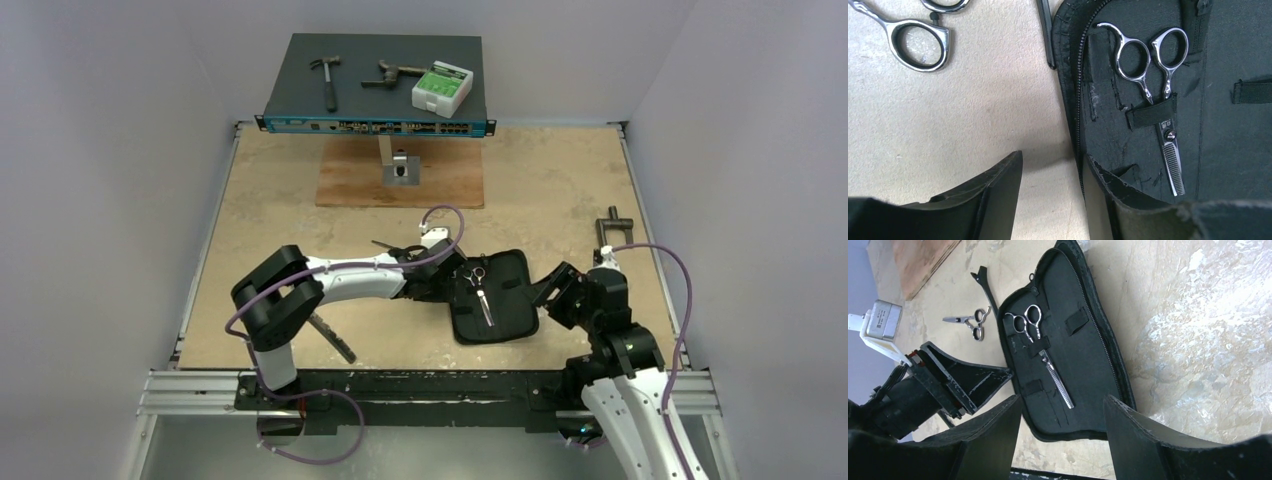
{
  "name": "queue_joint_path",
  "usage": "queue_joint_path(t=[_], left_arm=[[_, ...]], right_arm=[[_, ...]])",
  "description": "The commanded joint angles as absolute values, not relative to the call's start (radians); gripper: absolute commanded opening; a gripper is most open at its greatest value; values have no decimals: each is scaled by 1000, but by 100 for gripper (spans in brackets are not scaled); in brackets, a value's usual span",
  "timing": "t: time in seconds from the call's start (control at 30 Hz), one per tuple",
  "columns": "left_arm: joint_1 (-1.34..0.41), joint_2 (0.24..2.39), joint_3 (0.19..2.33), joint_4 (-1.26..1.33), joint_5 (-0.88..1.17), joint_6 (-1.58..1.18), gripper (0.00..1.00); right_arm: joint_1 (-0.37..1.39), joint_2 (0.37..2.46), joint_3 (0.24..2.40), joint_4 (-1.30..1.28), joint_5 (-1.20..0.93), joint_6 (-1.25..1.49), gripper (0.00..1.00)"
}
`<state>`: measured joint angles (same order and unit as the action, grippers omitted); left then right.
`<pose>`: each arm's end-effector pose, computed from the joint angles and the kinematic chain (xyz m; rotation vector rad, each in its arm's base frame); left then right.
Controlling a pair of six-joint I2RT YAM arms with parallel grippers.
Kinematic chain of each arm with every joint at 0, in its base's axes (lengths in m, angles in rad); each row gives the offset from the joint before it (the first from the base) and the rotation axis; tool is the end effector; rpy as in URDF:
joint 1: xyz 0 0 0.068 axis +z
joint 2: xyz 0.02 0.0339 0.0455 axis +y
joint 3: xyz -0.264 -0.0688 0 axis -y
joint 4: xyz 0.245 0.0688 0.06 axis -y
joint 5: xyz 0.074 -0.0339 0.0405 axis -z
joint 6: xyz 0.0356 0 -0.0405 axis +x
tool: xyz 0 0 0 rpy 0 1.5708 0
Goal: Sort the hair-cutting tools
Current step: Move the hairdressing tool bag to the center of the board.
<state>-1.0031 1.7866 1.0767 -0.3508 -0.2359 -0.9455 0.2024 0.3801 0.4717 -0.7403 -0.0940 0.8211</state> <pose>0.1976 -0.2944 0.1624 -0.0055 2.6381 -0.3932 0.0978 0.0235 0.2275 0.6486 2.2059 0.6534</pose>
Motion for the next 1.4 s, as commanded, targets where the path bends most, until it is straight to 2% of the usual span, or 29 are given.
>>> queue_joint_path(t=[0.0, 0.27, 0.4, 0.53, 0.77, 0.97, 1.2, 1.37], left_arm=[[-1014, 1805, 1128, -356, -245, -914, 44], [-1035, 1809, 1103, -347, -248, -889, 22], [-1039, 1776, 1058, -319, -233, -882, 0], [-1042, 1722, 1016, -304, -223, -879, 0], [-1045, 1476, 832, -321, -185, -864, 0], [-1043, 1323, 744, -425, -164, -854, 0], [-1023, 1302, 712, -563, -303, -861, 0], [-955, 1337, 697, -522, -333, -791, 0]], right_arm=[[212, 408, 518, -666, -76, 800, 61], [212, 463, 511, -595, -92, 800, 60], [212, 485, 514, -566, -96, 797, 60], [212, 497, 521, -552, -98, 794, 60], [213, 501, 531, -533, -100, 777, 60], [213, 549, 519, -469, -133, 767, 61], [218, 682, 516, -356, -145, 740, 59], [318, 816, 557, -290, -15, 740, 58]])
